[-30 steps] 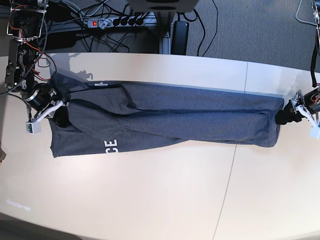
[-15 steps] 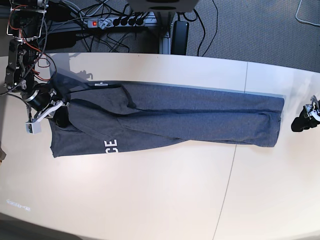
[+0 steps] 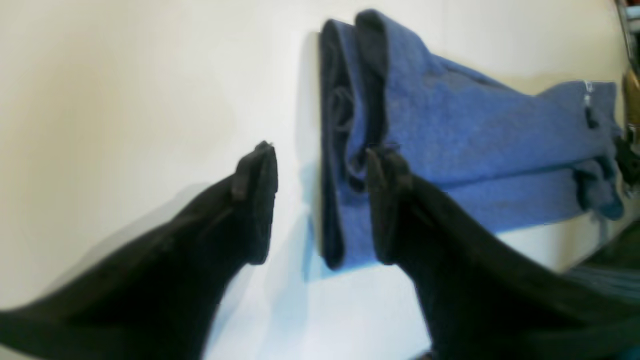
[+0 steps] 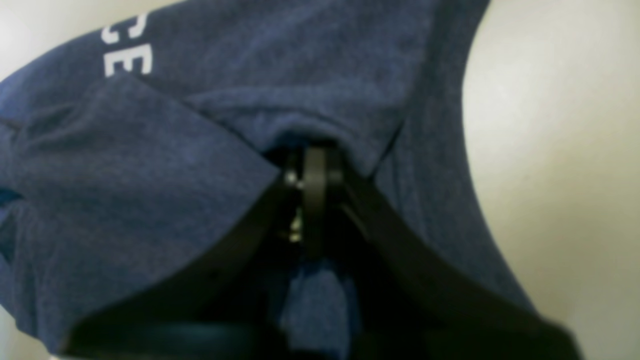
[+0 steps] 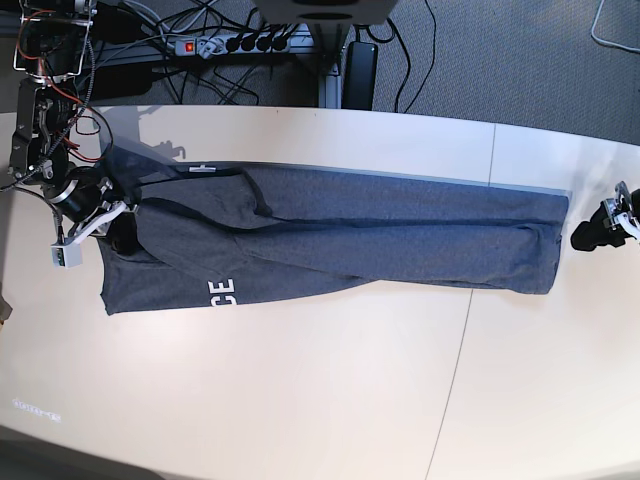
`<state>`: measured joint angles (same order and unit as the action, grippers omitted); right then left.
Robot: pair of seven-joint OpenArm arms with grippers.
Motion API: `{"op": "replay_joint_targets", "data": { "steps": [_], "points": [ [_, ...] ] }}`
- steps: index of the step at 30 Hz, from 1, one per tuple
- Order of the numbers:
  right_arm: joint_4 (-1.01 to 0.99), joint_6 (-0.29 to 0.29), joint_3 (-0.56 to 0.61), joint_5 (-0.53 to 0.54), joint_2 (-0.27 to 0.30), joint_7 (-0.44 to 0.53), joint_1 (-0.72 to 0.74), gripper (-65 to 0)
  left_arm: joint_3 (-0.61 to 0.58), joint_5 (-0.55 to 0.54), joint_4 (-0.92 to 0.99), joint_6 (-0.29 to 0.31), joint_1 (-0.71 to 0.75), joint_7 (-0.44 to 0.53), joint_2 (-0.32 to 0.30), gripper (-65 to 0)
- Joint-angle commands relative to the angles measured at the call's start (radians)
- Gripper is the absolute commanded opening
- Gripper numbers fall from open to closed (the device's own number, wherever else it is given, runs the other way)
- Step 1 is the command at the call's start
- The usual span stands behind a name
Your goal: Fold the T-shirt properly
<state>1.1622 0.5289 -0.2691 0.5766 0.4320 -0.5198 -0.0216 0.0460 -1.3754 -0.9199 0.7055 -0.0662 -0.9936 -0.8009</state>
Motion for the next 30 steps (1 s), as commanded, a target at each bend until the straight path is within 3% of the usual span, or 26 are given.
{"op": "replay_joint_targets", "data": {
  "steps": [1, 4, 10, 30],
  "points": [
    [-0.011, 0.051, -0.002, -0.061, 0.013, -0.076, -0.003, -65.0, 0.008, -0.049, -0.009, -0.007, -0.017, -0.009, -0.030, -25.8],
    [-0.011, 0.051, -0.002, -0.061, 0.013, -0.076, -0.004, -65.0, 0.008, -0.108, -0.009, -0.007, -0.017, -0.067, -0.030, -21.9],
    [-0.011, 0.051, -0.002, -0.061, 0.013, -0.077, -0.003, -65.0, 0.008, -0.108, -0.009, -0.007, -0.017, -0.031, -0.026, -21.9],
    [-0.011, 0.051, -0.002, -0.034, 0.013, -0.083, -0.004, -65.0, 0.005, 0.031, -0.009, -0.007, -0.017, 0.003, 0.061, -21.9]
  ]
}}
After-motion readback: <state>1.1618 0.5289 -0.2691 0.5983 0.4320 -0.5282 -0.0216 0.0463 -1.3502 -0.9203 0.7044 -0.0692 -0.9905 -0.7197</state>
